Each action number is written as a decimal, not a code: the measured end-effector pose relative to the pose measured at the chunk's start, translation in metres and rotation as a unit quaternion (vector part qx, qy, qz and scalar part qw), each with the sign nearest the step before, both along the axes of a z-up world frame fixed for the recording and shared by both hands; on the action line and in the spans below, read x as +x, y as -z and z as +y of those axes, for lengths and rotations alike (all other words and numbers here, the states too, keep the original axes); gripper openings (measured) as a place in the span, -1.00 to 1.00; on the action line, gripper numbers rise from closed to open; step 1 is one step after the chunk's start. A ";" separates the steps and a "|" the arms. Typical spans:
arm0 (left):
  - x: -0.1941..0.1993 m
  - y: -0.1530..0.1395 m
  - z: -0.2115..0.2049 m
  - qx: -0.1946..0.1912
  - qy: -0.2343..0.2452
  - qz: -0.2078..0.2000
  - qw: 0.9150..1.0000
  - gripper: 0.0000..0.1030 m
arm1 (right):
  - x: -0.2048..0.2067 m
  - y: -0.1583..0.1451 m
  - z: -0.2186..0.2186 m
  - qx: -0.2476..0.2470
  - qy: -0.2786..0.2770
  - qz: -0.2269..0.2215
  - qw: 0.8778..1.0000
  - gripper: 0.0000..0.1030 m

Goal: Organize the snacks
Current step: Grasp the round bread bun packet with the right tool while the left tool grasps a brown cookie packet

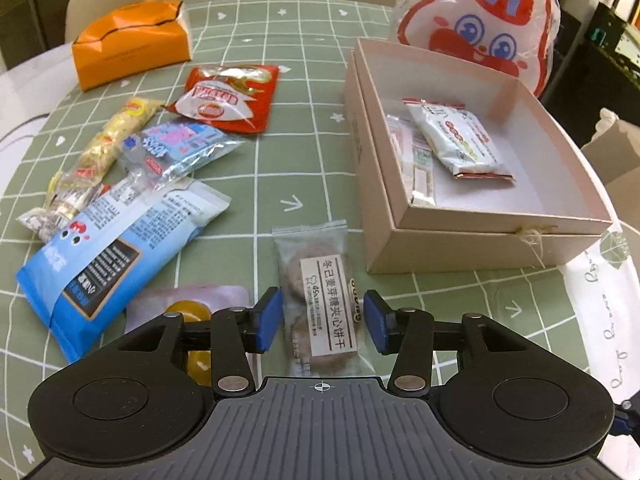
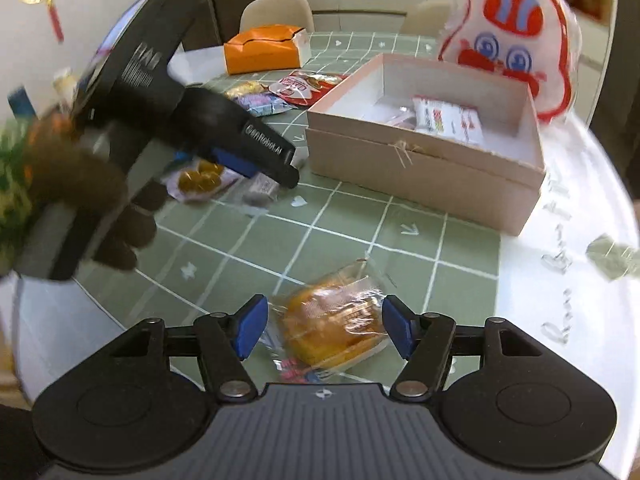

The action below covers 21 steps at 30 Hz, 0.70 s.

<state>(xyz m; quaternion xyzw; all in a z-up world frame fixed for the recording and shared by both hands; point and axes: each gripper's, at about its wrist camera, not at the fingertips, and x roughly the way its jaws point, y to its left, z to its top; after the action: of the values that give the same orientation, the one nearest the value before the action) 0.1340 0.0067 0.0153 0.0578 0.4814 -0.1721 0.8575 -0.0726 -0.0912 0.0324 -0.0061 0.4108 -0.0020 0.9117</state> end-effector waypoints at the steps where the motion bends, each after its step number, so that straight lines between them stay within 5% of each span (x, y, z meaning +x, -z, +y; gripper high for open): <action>1: 0.000 0.000 -0.001 0.003 -0.001 -0.002 1.000 -0.03 | -0.001 0.001 0.003 -0.017 -0.001 -0.001 1.000 0.24; 11: -0.056 0.001 0.005 -0.021 0.010 -0.005 1.000 -0.06 | -0.018 0.007 -0.023 -0.078 -0.010 -0.001 0.997 0.28; 21: -0.131 0.003 0.014 -0.060 -0.051 -0.009 0.997 -0.09 | 0.001 0.010 -0.059 0.087 -0.017 0.048 0.995 0.34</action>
<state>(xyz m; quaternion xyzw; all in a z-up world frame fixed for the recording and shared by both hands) 0.0030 0.0204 0.0122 -0.0171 0.4646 -0.1562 0.8715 -0.0720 -0.1503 0.0226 0.0660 0.4526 0.0494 0.8879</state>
